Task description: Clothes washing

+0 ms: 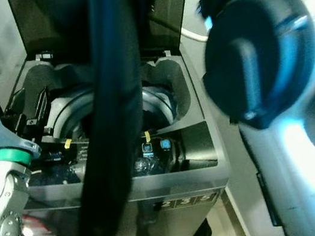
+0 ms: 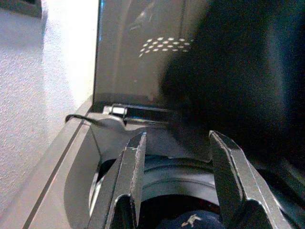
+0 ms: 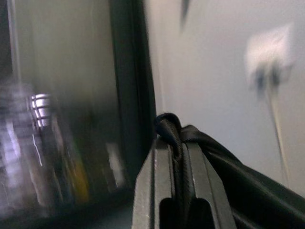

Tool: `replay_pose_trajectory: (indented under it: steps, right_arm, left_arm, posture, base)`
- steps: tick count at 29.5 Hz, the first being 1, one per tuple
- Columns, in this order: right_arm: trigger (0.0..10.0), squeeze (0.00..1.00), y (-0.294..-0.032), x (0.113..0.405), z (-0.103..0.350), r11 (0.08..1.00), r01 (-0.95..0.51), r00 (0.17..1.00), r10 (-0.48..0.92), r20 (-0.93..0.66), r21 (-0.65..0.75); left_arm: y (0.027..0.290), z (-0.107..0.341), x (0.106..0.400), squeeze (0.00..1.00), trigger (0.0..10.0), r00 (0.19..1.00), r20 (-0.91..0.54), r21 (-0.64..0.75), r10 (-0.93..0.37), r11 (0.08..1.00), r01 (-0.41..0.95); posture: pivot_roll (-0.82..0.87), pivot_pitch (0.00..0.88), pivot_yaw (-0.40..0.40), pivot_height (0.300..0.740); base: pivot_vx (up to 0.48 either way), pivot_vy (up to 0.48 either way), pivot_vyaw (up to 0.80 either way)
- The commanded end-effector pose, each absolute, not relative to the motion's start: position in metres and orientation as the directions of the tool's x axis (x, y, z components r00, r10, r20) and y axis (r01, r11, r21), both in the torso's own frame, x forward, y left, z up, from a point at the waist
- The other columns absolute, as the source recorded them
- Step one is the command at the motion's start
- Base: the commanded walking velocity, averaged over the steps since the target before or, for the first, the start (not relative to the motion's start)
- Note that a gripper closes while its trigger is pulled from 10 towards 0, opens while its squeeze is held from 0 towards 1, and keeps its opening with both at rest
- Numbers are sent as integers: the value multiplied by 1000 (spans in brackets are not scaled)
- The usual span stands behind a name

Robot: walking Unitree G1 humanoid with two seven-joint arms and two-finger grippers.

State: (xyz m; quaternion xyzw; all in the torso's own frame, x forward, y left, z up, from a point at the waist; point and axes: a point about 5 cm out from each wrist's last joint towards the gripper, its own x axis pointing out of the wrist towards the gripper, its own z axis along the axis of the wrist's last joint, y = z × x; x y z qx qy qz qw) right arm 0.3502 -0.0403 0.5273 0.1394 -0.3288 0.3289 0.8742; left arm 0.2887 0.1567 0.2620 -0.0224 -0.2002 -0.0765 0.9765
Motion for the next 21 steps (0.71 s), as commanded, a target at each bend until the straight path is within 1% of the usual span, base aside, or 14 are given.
replay_pose_trajectory:
  steps: [1, 4, 5, 7, 8, 10, 11, 12, 14, 15, 18, 19, 20, 21]
  right_arm:
    - [10000, 0, -27, 372, 482, 785, -614, 651, 565, 507, -86]
    - [10000, 0, -28, 396, 423, 823, -540, 748, 565, 348, -175]
    - [10000, 0, -28, 396, 423, 823, -540, 748, 565, 348, -175]
    - [10000, 0, -37, 407, 393, 850, -497, 805, 527, 273, -177]
    - [10000, 0, -37, 407, 393, 850, -497, 805, 527, 273, -177]
    - [10000, 0, -46, 415, 362, 850, -466, 845, 510, 163, -245]
    - [10000, 0, -49, 418, 343, 822, -483, 848, 525, 71, -303]
    - [10000, 0, -49, 418, 343, 822, -483, 848, 525, 71, -303]
    - [10000, 0, -50, 419, 331, 797, -500, 846, 534, 7, -338]
    - [10000, 0, -51, 418, 308, 711, -581, 805, 573, -154, -396]
    - [10000, 0, -53, 416, 293, 625, -652, 754, 595, -279, -430]
    - [10000, 208, -55, 415, 288, 581, -678, 731, 599, -326, -450]
    - [10000, 208, -55, 415, 288, 581, -678, 731, 599, -326, -450]
    - [10000, 1000, -58, 414, 283, 530, -715, 695, 606, -386, -455]
  left_arm:
    - [150, 261, 288, 0, 10000, 904, 389, -7, -179, 980, 197]
    - [144, 259, 287, 0, 10000, 900, 366, 24, -238, 969, 247]
    - [144, 259, 287, 0, 10000, 900, 366, 24, -238, 969, 247]
    - [140, 258, 286, 0, 10000, 896, 353, 38, -270, 961, 275]
    - [140, 258, 286, 0, 10000, 896, 353, 38, -270, 961, 275]
    - [140, 257, 286, 0, 10000, 896, 338, 47, -287, 956, 289]
    - [140, 256, 286, 0, 10000, 897, 332, 51, -292, 955, 292]
    - [140, 256, 286, 0, 10000, 897, 332, 51, -292, 955, 292]
    - [141, 256, 286, 0, 10000, 897, 329, 53, -295, 954, 294]
    - [141, 255, 287, 0, 10000, 896, 319, 62, -307, 951, 304]
    - [138, 254, 286, 0, 10000, 890, 300, 77, -343, 939, 336]
    - [135, 253, 285, 0, 10000, 884, 285, 92, -371, 928, 360]
    - [135, 253, 285, 0, 10000, 884, 285, 92, -371, 928, 360]
    - [132, 250, 284, 0, 10000, 877, 255, 113, -408, 913, 392]
  posture:
    - [89, 2, -71, 740]
    - [89, 2, -71, 740]
    - [89, 2, -71, 740]
    - [89, 2, -71, 740]
    - [89, 2, -71, 740]
    - [97, 18, -52, 740]
    - [94, 21, -46, 740]
    - [94, 21, -46, 740]
    - [94, 21, -46, 740]
    - [91, 23, -40, 740]
    - [91, 23, -40, 740]
    - [91, 23, -40, 740]
    - [91, 23, -40, 740]
    - [91, 23, -40, 740]
  base:
    - [0, 0, 0]
    - [0, 0, 0]
    - [0, 0, 0]
    - [0, 0, 0]
    - [0, 0, 0]
    - [0, 0, 0]
    - [0, 0, 0]
    - [0, 0, 0]
    - [0, 0, 0]
    - [0, 0, 0]
    - [0, 0, 0]
    - [0, 0, 0]
    - [0, 0, 0]
    - [0, 0, 0]
